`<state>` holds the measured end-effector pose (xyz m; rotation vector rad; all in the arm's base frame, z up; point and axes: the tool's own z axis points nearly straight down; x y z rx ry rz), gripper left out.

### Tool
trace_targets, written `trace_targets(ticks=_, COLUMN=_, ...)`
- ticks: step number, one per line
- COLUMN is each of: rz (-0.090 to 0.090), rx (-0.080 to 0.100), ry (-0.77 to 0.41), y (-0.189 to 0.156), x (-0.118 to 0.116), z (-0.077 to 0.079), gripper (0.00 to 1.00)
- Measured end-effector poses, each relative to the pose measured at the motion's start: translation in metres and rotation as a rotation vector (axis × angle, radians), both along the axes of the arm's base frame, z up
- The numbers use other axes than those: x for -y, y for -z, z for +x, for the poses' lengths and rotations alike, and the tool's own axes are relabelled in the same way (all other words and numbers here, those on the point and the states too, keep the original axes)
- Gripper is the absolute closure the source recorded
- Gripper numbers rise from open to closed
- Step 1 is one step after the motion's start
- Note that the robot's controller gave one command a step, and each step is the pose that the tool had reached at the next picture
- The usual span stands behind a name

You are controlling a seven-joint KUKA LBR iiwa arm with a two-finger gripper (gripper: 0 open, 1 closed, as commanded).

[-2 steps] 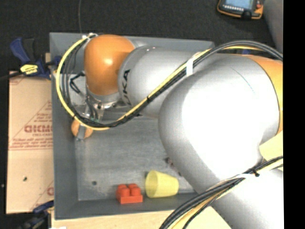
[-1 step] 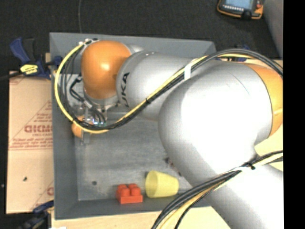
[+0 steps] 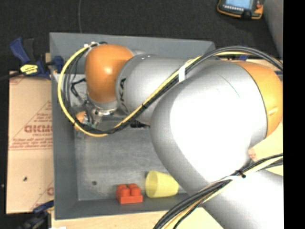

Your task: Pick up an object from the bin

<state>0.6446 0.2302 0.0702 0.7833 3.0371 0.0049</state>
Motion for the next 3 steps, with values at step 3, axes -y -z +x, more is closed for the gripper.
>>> trace_targets(ticks=3, rz=0.000, rx=0.001, ry=0.001, y=-0.049, x=0.001, z=0.000, gripper=1.00)
